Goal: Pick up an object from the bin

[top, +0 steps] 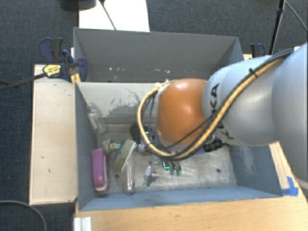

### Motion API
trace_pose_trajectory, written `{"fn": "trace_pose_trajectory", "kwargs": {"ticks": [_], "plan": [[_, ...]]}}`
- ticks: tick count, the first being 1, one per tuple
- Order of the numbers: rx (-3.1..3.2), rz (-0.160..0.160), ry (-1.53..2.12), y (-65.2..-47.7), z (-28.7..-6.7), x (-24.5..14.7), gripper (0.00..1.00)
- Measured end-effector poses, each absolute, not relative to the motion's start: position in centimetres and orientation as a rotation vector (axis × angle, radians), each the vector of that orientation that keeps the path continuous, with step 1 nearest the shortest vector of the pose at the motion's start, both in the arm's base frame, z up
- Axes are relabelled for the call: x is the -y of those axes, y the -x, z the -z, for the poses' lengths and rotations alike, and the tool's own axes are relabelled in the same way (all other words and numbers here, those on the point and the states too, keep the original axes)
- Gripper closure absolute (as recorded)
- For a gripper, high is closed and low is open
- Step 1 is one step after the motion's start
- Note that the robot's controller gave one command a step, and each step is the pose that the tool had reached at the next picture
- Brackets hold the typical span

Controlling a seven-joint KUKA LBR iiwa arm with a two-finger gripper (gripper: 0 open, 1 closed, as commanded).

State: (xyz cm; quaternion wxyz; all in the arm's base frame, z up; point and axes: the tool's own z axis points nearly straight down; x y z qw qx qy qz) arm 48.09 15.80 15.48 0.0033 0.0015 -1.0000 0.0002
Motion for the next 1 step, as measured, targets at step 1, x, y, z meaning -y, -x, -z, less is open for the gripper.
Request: {"fn": "trace_pose_trajectory", "kwargs": {"ticks": [1], "plan": [[3.153, 0.012, -0.010, -51.79, -10.96, -25.38, 0.00]]}}
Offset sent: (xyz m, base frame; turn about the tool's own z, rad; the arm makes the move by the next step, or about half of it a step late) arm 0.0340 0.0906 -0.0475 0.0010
